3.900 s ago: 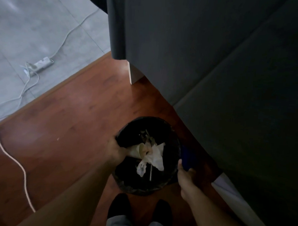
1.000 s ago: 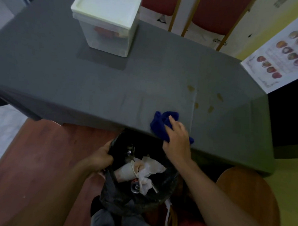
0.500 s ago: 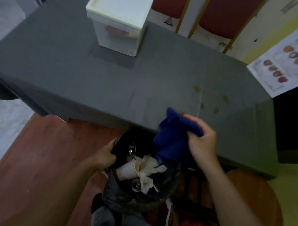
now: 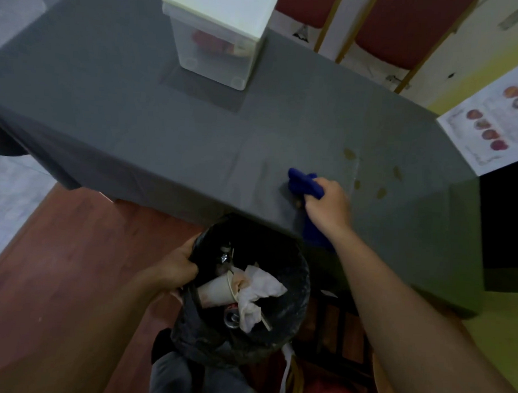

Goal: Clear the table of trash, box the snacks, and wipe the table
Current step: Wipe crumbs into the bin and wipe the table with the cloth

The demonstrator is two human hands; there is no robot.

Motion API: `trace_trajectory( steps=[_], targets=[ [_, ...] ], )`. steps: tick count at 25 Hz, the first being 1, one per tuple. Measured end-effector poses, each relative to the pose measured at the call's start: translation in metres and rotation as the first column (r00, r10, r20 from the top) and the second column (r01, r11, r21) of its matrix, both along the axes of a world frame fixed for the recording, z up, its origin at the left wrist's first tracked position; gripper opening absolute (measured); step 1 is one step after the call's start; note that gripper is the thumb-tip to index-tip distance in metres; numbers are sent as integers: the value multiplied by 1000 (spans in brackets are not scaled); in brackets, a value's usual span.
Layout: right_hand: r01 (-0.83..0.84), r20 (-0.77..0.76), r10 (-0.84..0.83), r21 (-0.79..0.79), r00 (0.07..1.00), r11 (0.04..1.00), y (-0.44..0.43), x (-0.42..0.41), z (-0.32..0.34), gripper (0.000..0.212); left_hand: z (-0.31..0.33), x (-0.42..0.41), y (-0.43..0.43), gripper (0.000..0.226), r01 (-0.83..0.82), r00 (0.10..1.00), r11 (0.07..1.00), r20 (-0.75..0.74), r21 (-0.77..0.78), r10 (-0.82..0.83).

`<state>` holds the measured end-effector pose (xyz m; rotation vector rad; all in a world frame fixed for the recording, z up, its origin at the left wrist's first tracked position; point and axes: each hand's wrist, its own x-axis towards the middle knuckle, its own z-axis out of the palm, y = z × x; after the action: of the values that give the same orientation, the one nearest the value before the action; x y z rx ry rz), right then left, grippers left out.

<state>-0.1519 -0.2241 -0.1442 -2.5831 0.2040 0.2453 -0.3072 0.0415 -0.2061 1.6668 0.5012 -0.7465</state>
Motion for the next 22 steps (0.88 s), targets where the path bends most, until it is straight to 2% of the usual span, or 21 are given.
trace_trajectory(
  steps=[2,4,5,7,10,12,15,19,22],
  targets=[
    [-126,14,126,97,992,987,18,-39,0,33,0,0,0,89,-4,1000,1000,18,-9,4],
    [-194,-86,220,235,972,952,30,-75,1,35,-1,-3,2,90,-16,999,999,29,-28,17],
    [-159,-163,221,324,962,933,33,-87,2,32,-3,-5,4,91,-23,999,999,28,-34,24],
    [16,-295,131,448,946,894,35,-98,7,30,-7,-12,15,93,-33,999,999,21,-41,34],
    [202,-333,-17,532,943,822,34,-105,19,38,-9,-28,38,93,-66,998,996,10,-58,67],
    [198,-237,-79,536,968,821,36,-106,29,37,-6,-45,59,92,-133,991,990,11,-54,134],
    [178,-146,-130,388,981,904,49,-112,43,31,-9,-79,96,87,-282,959,959,16,-15,282],
    [154,-178,-112,241,978,958,101,-136,10,45,-27,-125,153,92,-485,875,874,18,24,484],
    [201,-303,-107,297,947,934,165,-150,-44,43,-58,-144,183,79,-586,808,804,-2,95,589]
  ],
)
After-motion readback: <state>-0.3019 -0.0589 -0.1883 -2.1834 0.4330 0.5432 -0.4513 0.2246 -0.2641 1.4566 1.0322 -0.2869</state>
